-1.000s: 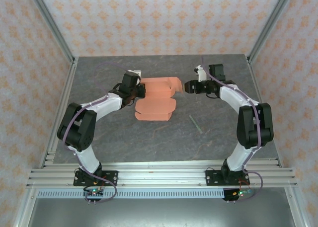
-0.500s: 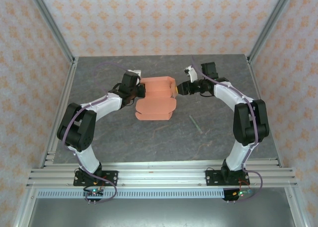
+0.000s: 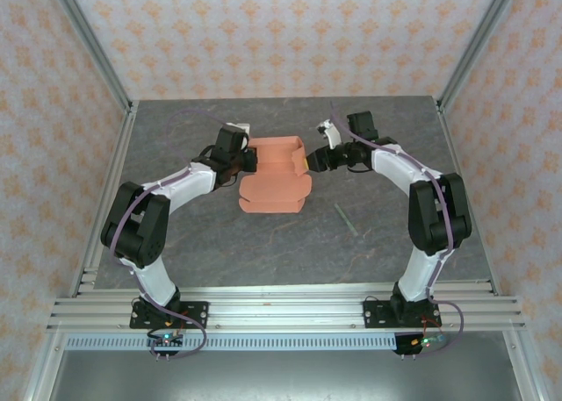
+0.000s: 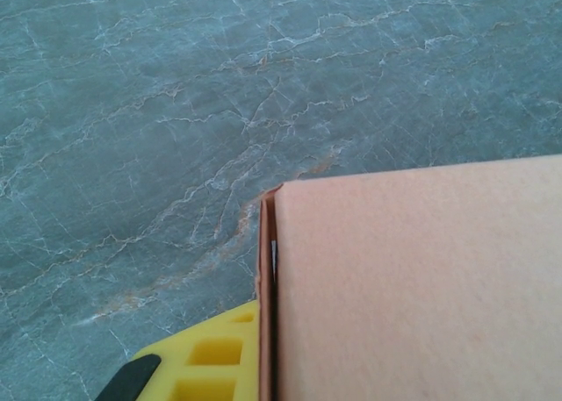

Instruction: Fold the paper box

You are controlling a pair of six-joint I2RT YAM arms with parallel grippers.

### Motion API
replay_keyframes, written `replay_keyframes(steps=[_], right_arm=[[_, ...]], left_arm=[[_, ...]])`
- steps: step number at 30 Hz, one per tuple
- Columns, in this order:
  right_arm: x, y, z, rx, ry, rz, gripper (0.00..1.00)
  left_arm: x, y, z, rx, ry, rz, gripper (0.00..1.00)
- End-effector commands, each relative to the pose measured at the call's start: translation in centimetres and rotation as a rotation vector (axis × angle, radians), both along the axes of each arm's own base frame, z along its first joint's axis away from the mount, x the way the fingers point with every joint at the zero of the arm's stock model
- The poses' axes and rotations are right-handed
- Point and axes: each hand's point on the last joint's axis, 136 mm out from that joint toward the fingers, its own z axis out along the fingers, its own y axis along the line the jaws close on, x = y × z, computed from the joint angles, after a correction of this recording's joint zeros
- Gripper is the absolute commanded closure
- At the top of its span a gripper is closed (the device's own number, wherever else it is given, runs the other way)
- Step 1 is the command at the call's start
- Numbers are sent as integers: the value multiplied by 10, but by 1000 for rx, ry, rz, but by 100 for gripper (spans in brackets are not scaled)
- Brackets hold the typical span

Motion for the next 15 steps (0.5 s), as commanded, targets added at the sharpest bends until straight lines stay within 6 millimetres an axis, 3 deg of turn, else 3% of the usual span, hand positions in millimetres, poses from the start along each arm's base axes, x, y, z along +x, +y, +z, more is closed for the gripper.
replay_keyframes(steps=[1, 15], right_arm=[[1, 6, 18, 15, -107, 27, 50], [2, 13, 28, 4, -187, 12, 46]], left_arm=[[-1, -14, 22, -13, -23, -43, 100], [-5, -21, 23, -6, -10, -63, 100]])
